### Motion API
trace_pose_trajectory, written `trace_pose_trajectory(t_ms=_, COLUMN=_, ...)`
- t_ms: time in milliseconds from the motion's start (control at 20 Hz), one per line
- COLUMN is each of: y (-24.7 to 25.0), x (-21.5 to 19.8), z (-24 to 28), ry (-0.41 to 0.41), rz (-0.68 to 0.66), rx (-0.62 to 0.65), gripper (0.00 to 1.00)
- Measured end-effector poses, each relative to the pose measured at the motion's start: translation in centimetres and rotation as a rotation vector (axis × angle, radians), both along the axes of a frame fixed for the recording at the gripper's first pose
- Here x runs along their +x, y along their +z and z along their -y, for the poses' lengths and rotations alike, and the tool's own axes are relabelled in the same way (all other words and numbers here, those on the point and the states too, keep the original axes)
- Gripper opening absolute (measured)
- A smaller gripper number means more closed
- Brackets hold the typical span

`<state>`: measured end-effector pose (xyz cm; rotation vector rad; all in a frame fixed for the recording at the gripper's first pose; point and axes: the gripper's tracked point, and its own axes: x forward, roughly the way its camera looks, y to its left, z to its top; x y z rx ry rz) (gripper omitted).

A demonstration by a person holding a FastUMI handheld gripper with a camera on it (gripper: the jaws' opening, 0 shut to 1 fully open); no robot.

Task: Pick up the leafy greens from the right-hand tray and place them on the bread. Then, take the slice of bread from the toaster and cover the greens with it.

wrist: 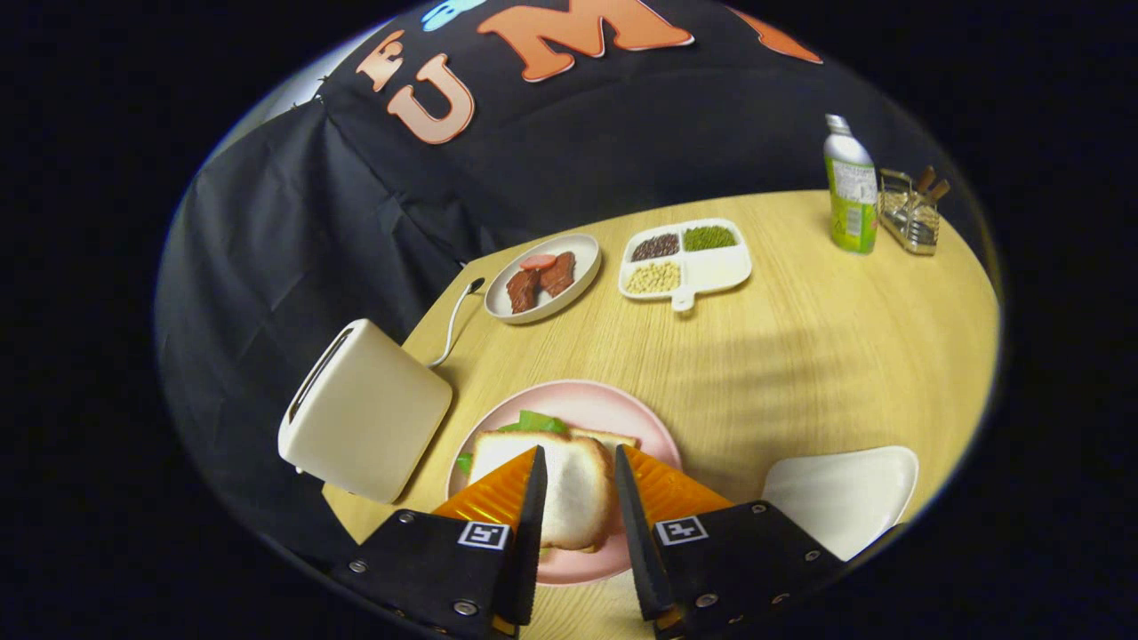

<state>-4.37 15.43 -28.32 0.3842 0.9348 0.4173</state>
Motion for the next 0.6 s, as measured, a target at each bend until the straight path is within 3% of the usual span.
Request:
trace_pose_trajectory(t_ms=150, y=2.4, x=1.7, z=2.0, ry=-0.069, rz=0.097, rx=-0.014, gripper=0.51)
trace_pose_trajectory(t_ms=300, y=5.8, x=3.6, z=5.0, ry=-0.146, rz=0.238, rx=-0.086, gripper=0.53)
trace_pose_trajectory(t_ms=600, y=12.2, x=5.8, z=9.5, ry=-0.289, rz=0.488, rx=-0.224, gripper=0.66)
